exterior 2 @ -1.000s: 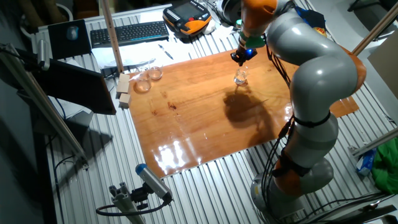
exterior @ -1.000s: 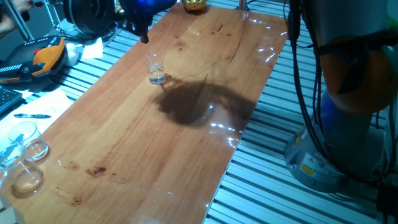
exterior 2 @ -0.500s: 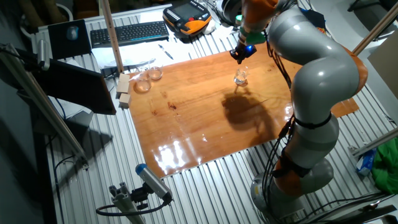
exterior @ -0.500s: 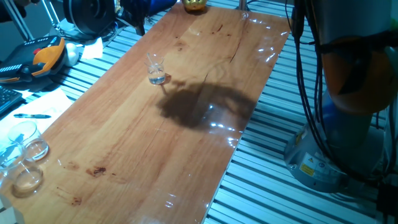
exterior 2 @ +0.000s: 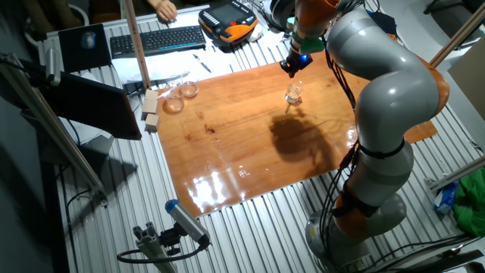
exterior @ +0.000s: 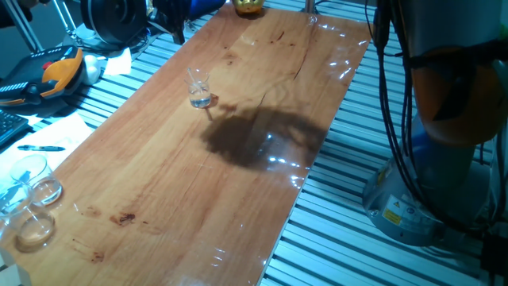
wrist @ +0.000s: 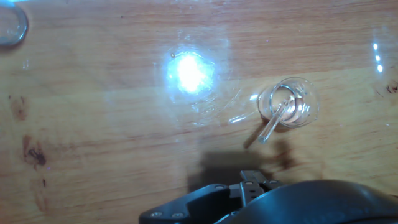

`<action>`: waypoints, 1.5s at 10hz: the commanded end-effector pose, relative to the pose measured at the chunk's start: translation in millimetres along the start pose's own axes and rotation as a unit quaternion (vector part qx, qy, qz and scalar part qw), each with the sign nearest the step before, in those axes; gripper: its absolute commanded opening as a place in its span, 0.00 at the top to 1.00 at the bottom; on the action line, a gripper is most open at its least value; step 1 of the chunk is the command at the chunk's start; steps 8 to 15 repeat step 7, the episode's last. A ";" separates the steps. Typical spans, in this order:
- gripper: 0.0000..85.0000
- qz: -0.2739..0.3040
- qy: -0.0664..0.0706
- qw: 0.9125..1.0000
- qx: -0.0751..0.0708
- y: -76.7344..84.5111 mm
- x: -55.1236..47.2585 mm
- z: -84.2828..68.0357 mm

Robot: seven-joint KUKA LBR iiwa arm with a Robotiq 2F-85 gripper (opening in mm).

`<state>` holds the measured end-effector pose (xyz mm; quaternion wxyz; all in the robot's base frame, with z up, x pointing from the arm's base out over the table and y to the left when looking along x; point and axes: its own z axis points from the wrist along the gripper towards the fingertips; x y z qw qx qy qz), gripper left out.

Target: Stir the beaker with a glass rod

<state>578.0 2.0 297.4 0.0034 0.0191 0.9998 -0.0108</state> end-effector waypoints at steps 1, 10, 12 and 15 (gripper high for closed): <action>1.00 -0.001 -0.001 1.000 0.001 0.0 0.3 -0.3; 1.00 0.000 -0.003 1.000 0.006 -0.1 0.1 -0.4; 1.00 0.000 -0.003 1.000 0.006 -0.1 0.1 -0.4; 1.00 0.000 -0.003 1.000 0.006 -0.1 0.1 -0.4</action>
